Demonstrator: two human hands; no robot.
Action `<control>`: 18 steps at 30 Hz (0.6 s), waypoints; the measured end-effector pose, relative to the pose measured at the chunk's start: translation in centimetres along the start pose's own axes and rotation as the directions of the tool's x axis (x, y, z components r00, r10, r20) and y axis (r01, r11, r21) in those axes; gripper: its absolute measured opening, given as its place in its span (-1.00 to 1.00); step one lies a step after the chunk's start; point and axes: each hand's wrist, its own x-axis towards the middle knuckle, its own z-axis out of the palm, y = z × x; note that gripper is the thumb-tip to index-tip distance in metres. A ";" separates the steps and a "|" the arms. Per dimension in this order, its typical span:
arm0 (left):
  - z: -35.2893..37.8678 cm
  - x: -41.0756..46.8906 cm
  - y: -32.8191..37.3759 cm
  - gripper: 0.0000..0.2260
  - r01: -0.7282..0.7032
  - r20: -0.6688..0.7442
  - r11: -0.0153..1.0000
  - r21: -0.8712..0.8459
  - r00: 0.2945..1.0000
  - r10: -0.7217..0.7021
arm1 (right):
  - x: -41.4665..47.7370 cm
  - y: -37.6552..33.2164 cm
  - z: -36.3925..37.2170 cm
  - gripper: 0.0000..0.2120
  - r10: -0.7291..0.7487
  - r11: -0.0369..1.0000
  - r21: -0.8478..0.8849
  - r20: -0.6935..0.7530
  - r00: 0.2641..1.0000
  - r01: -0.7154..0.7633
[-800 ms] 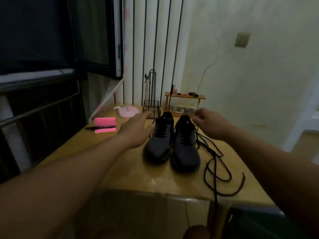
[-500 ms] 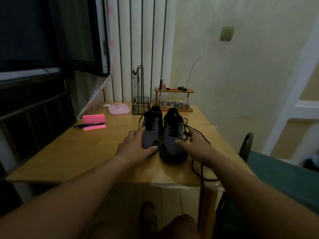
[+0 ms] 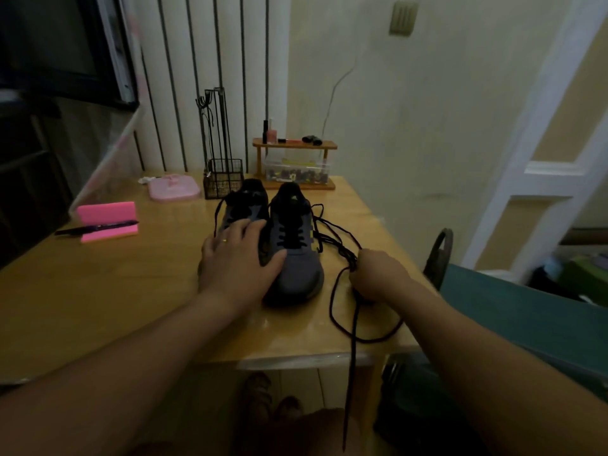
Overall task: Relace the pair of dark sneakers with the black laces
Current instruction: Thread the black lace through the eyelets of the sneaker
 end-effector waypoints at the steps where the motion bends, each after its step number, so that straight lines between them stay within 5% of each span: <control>1: 0.1 0.1 0.0 -0.38 0.007 0.010 1.000 -0.001 1.000 -0.007 | 0.7 0.1 -0.1 -0.83 -0.017 1.000 -0.018 -0.028 0.999 0.017; 5: -0.3 -0.1 -1.1 -0.40 -0.007 0.072 1.000 -0.023 0.997 0.009 | 2.7 2.3 -1.8 -0.87 0.027 0.998 -0.051 -0.067 0.997 -0.031; 10: -0.8 0.0 0.5 -0.29 0.034 0.131 0.999 -0.032 0.991 -0.030 | 2.3 1.1 -1.2 -0.46 0.002 1.000 -0.015 -0.002 1.000 -0.002; 12: -0.7 -0.1 1.2 -0.23 0.019 0.183 0.999 0.034 0.983 -0.025 | 1.7 1.2 -0.8 -0.55 -0.053 0.997 -0.064 -0.011 0.999 0.053; 16: -1.2 -0.1 0.4 -0.26 0.093 0.192 0.996 -0.002 0.977 -0.091 | 0.3 1.3 -1.5 -0.59 -0.079 0.995 -0.083 -0.267 0.961 0.059; 18: -1.5 0.1 -0.9 -0.27 0.190 0.188 0.980 -0.055 0.966 -0.177 | -0.7 -0.9 -1.6 -0.51 -0.164 0.984 0.019 -0.319 0.933 0.180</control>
